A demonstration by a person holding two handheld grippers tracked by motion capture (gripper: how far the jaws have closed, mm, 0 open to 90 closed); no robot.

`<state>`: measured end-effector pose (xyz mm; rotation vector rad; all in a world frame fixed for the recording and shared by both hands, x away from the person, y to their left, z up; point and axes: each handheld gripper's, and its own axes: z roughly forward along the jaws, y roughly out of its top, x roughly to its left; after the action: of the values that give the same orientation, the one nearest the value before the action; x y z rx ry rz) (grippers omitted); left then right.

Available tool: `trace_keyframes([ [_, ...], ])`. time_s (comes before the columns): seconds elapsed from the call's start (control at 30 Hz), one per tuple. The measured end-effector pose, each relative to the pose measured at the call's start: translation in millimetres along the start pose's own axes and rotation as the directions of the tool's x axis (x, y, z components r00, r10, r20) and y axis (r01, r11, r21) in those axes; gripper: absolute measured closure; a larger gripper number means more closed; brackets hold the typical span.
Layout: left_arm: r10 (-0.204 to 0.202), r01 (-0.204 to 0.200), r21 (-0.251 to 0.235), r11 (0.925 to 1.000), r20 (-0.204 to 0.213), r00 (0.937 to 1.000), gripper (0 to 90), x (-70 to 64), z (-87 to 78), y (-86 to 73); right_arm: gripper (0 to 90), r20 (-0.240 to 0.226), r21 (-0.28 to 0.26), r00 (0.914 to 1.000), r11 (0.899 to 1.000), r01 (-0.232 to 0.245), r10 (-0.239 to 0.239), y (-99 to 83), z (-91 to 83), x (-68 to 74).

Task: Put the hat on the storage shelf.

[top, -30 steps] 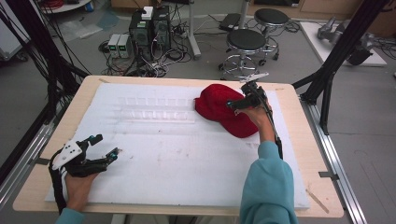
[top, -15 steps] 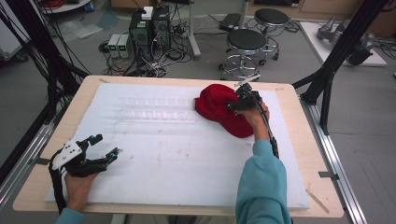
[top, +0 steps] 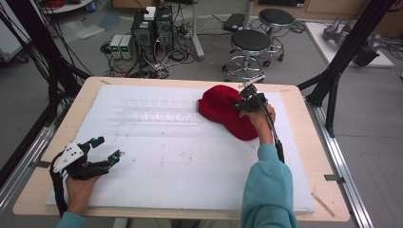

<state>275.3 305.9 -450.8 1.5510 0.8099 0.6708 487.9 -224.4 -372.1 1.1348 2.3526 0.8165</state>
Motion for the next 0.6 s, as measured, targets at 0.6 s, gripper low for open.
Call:
trace_keyframes([
  [0.6, -0.042, 0.042, 0.001, 0.9991, -0.017, 0.9990, 15.5, 3.4, -0.3, 0.1, 83.1, -0.005, -0.109, 1.0000, 0.994, -0.006, 0.005, 2.1, -28.3, 9.5],
])
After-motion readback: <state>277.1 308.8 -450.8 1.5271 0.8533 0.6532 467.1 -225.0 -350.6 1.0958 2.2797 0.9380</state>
